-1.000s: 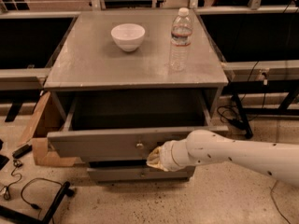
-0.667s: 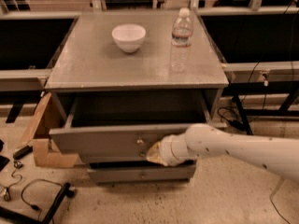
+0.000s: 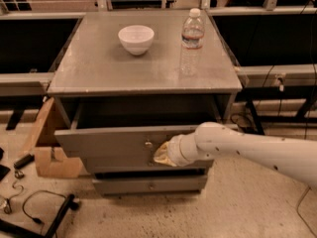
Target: Close top drawer
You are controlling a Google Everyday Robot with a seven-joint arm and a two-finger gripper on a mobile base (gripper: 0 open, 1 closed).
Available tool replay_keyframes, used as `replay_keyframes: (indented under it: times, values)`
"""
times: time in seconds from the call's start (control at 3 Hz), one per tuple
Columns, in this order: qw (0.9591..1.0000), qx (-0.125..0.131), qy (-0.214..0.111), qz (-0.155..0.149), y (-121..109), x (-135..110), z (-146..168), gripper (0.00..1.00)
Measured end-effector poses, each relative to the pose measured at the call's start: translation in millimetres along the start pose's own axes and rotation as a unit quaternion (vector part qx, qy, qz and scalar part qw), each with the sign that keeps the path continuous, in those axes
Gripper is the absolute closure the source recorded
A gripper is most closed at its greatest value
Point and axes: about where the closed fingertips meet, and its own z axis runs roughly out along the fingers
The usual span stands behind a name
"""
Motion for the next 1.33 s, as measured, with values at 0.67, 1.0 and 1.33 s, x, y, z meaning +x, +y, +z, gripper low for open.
replay_keyframes:
  times: [0.67,1.0,1.33]
  values:
    - [1.0,0.0,0.0,0.0,1.2,-0.4,-0.8,0.58]
    - [1.0,0.0,0.0,0.0,1.2,-0.4,-0.7,0.34]
    - [1.0,0.0,0.0,0.0,1.2,-0.4,-0.7,0.11]
